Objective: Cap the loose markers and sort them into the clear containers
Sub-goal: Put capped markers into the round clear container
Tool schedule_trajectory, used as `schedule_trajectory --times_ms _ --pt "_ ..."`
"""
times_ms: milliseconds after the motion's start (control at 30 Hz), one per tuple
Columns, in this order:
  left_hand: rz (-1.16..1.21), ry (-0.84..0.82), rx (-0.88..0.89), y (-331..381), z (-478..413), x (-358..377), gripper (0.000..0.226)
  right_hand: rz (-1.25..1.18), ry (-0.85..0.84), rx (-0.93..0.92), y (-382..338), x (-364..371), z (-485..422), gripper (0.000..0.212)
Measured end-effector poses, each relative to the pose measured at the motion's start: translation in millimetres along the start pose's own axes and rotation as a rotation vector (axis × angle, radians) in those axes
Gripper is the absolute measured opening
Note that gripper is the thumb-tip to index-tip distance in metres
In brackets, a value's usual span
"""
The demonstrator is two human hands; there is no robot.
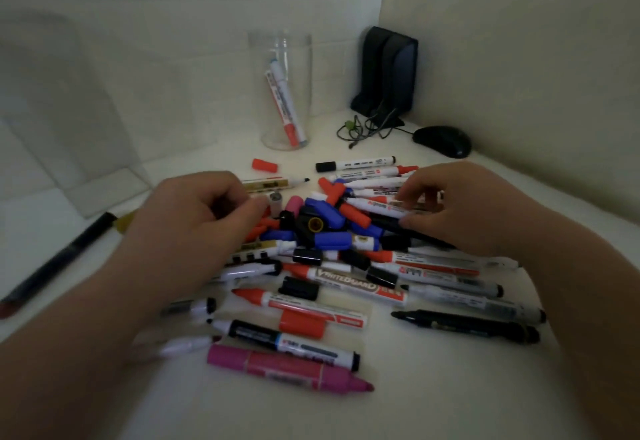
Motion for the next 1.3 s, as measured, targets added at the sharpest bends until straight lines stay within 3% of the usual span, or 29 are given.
schedule_trajectory --times_ms 167,367,567,767,933,1000,1133,1200,1300 --pt "-0.105 -0.144 0.012 -5 -2 11 0.007 0.024 -0.002 -0.005 -6 1 0 0.023" --pt "-0.281 -0.234 0.156 -3 -8 27 0.027 -0.038 0.115 -0.001 -10 -13 4 0.035" --pt "-0.378 -0.303 0.106 -1 -14 48 0.032 -0.236 0.177 -0.065 -31 -19 11 0.034" --pt "-0.411 -0.287 -0.007 1 -17 48 0.028 -0.330 0.146 -0.109 -50 -13 13 0.039" --pt "-0.330 -0.209 -0.015 -1 -17 43 0.028 -0.383 0.200 -0.094 -59 -17 17 0.027" --pt "-0.054 -0.069 -0.079 -6 -20 29 0.025 -0.463 0.240 -0.049 -57 -21 18 0.020" --pt "1.107 0.057 -0.432 -21 -14 22 0.021 -0.794 0.284 0.015 -54 -24 21 0.020" --pt "1.328 0.045 -0.461 -19 -11 21 0.021 -0.883 0.331 -0.024 -58 -28 25 0.015" --pt "1.411 0.015 -0.437 -16 -11 18 0.026 -0.895 0.385 -0.152 -69 -34 31 0.018"
Point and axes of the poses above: each hand's wrist, its own z-axis away from the middle knuckle, its own x-axis out of the palm, y = z × x, the point moved 8 cm from there along -z, towards the middle knuckle, and after that the axes turned 14 degrees about z, right-handed, at the moved point
